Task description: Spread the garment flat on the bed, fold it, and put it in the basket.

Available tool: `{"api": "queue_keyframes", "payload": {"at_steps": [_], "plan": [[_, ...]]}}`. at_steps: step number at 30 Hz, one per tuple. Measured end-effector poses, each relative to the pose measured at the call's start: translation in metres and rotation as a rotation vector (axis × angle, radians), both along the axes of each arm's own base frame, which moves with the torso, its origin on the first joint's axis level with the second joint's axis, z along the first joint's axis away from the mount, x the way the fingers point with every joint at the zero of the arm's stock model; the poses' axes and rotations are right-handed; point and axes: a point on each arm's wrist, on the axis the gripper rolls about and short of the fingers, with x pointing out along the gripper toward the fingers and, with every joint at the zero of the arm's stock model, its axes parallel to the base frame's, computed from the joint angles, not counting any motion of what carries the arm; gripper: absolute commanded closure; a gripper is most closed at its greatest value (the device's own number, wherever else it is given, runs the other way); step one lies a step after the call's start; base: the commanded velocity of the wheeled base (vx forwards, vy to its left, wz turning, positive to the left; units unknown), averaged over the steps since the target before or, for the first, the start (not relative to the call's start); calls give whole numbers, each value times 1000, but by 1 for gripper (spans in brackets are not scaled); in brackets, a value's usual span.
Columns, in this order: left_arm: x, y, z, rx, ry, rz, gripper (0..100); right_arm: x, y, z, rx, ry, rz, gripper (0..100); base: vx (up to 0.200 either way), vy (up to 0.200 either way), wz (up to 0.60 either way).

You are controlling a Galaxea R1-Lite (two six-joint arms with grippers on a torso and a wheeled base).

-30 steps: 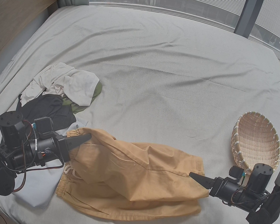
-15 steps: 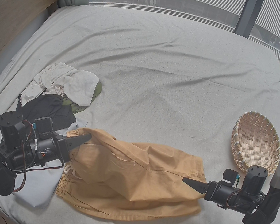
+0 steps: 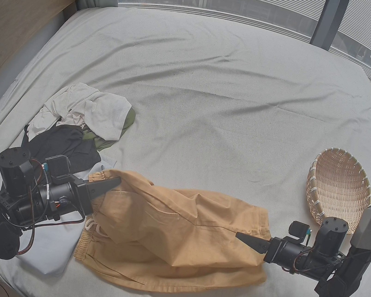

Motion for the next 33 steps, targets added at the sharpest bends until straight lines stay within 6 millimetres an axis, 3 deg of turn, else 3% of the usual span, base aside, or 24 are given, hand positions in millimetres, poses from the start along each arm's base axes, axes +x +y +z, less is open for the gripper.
{"api": "queue_keyframes", "payload": {"at_steps": [10,16,33], "plan": [[1,0,2,-3,-9,0,100,7,0,2,6,-23,-13,100,0,0,0],[4,-1,6,-10,-32,0,100,7,-2,15,43,-41,-28,100,0,0,0],[14,2,41,-46,-184,-6,100,8,-25,92,157,-303,-114,100,0,0,0]]}}
